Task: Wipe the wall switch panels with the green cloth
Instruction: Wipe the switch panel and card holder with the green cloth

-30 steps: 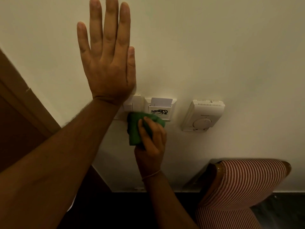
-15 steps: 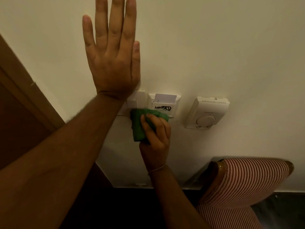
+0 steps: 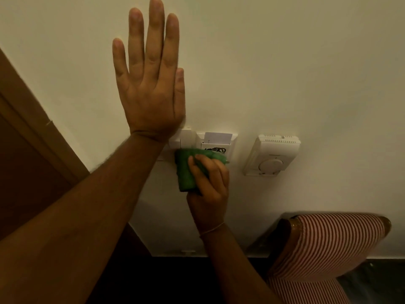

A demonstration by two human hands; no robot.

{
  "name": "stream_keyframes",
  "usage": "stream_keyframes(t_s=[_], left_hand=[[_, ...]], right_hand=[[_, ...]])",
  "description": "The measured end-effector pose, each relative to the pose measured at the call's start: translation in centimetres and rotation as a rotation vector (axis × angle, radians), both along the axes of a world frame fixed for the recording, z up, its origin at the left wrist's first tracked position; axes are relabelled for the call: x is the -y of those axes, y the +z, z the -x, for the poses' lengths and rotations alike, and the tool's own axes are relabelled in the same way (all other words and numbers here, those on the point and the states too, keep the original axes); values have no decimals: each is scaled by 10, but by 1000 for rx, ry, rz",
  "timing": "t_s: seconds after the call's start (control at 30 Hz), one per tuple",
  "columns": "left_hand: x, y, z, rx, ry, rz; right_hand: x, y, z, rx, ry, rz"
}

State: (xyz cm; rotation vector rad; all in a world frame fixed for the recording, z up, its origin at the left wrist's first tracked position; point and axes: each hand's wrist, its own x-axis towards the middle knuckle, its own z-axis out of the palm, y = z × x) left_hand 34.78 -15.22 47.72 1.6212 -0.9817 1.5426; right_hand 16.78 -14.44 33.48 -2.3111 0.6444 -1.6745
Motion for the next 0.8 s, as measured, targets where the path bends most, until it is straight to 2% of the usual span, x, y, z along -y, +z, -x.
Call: stream_keyframes(t_s=[0.17,0.27,0.43,0.53,0.7,0.8], left_hand=[[-4,0,1,5,-47,-35],[-4,-1,2,-3,-59,-47],[-7,-2,3,-25,-65,-75],[-8,0,3,-52,-54,-75],[-11,-1,3,-43,-55,-88],[-9,1,3,-39,-75,-92]], right_hand=[[25,-3,36,113,-146,-17],[25,-4,31,157,-152,-33],[1,5,2,23,-25,-8],[8,6,11,-49,-10,34],[32,2,44,116,-137,-25],[24,0,29,152,-115,-20]])
